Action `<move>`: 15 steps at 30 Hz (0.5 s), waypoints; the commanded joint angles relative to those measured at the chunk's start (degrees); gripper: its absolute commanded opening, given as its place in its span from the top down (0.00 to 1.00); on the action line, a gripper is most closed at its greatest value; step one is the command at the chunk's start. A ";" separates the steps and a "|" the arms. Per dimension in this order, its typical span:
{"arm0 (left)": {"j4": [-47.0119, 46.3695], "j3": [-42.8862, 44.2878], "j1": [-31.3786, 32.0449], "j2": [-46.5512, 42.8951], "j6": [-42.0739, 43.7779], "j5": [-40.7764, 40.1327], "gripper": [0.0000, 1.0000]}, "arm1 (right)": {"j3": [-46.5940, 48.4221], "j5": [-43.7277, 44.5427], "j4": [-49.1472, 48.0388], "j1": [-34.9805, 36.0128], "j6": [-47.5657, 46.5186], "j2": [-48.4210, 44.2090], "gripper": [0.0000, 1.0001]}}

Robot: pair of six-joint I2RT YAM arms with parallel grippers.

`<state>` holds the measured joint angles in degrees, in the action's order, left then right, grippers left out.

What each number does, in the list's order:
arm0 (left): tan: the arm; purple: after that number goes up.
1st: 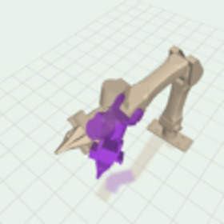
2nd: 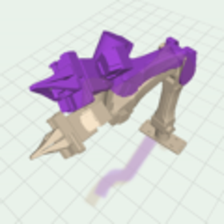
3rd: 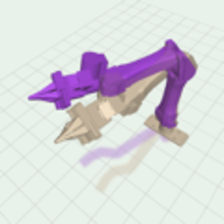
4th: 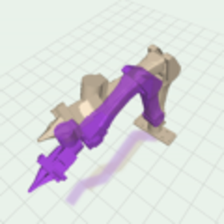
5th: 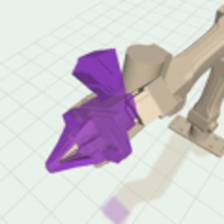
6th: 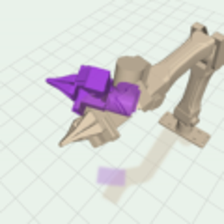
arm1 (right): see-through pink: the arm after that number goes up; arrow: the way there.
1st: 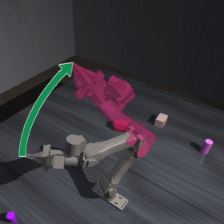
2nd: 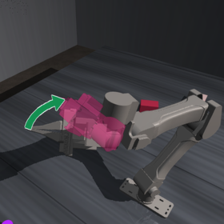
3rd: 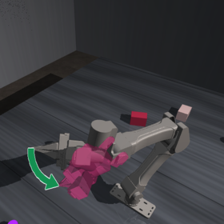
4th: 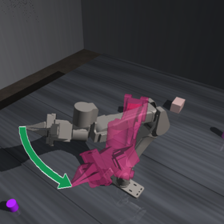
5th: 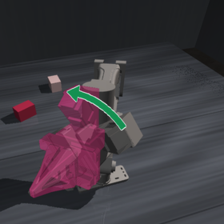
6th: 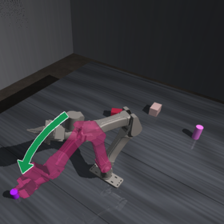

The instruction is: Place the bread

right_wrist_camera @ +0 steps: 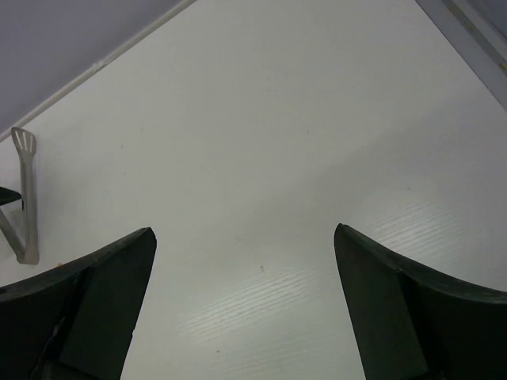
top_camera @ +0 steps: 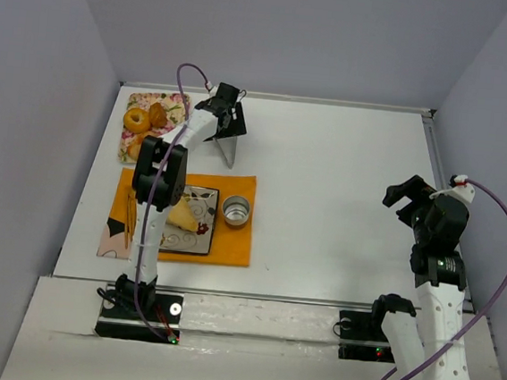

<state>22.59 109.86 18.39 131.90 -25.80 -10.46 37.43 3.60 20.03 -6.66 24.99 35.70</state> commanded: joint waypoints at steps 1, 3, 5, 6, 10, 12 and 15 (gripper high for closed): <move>3.16 2.56 0.42 -7.87 1.10 0.17 0.01 | -0.43 -0.17 -2.81 0.33 -1.09 -0.72 0.00; 2.55 0.89 0.77 -12.86 1.46 -0.79 0.01 | -0.43 -0.17 -2.72 0.33 -1.17 -0.81 0.00; 2.81 -0.61 0.94 -17.43 1.54 -2.02 0.01 | -0.43 -0.34 -2.72 0.33 -1.18 -0.90 0.00; 3.16 -0.96 0.94 -19.12 1.46 -2.11 0.01 | -0.43 -0.34 -2.72 0.33 -1.18 -0.90 0.00; 2.82 -7.70 1.99 -29.65 0.05 -4.82 0.01 | -0.34 -0.34 -2.63 0.33 -1.09 -1.07 0.00; 1.15 -13.07 3.66 -38.49 -1.96 -9.21 0.01 | -0.34 0.18 -2.63 0.33 -0.74 -1.25 0.00; -5.70 -27.82 4.37 -50.57 -3.81 -12.74 0.01 | -0.25 0.18 -2.72 0.33 -0.21 -1.16 0.00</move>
<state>21.52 95.46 21.17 95.81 -26.50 -16.12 37.43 3.62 20.03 -6.66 24.88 35.22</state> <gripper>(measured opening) 0.990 0.997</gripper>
